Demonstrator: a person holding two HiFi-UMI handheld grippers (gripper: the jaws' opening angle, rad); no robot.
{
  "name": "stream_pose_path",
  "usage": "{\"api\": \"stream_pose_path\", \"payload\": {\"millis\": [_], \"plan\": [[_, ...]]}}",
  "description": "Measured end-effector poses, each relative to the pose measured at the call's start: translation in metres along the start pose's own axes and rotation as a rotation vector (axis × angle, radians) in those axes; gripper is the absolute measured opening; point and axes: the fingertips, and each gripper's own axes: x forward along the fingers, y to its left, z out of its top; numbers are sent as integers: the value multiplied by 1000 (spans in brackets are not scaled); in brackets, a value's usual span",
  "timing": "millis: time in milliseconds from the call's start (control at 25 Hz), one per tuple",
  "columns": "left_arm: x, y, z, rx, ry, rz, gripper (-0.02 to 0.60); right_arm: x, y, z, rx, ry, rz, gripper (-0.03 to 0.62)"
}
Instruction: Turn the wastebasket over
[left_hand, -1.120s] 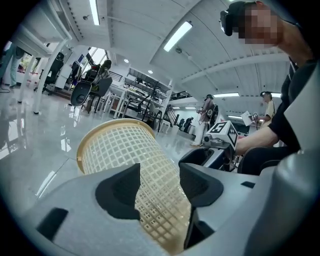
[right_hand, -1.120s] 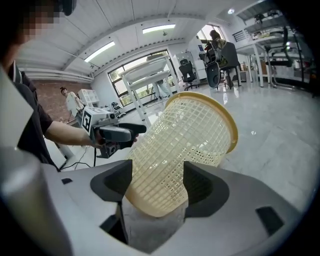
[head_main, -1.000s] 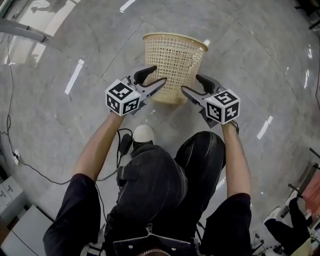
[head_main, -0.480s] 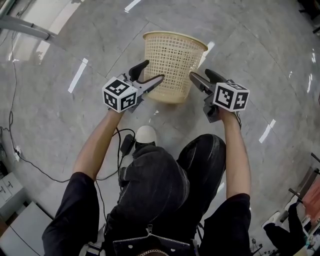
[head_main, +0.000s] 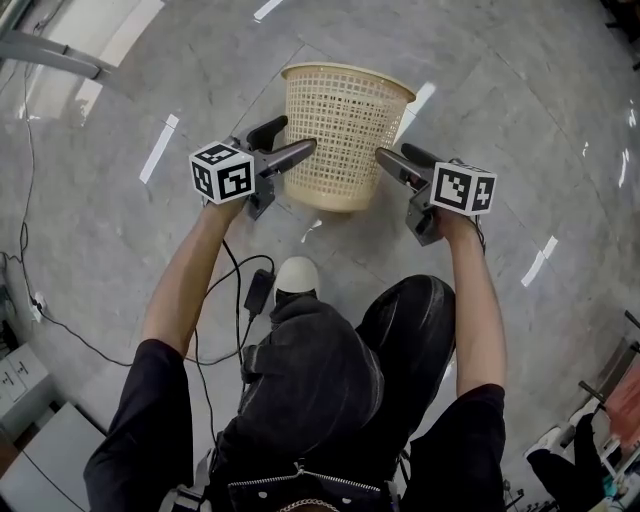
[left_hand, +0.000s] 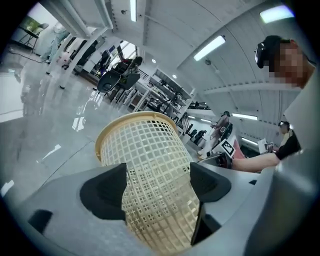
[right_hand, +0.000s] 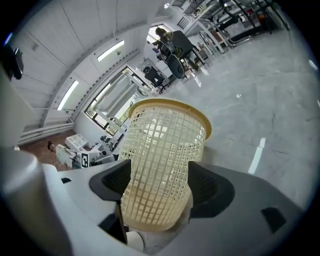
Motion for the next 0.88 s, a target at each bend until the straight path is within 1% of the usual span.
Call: {"api": "stream_pose_path", "payload": {"millis": [200,320,520,600,680,800,880], "plan": [[0,1,-2,-13,29,-14,383,13,0,0,51,15,41,335],[1,3,-2,-20,26,-16,382,19,4,1,70,20,76,334],[2,1,-1,5,9,-18,379,21,4,2,41,24,71,333],[3,-3,0,22,2,-25,379,17,4,6,3,8,66,333],[5,-6,2,50,-1,-35,379,13,7,13,-63,-17,52,333],[8,-11,3,107,6,-51,379,4,13,22,-189,-52,32,333],[10,-15,2,142,22,-59,379,-3,18,28,-293,-71,13,333]]}}
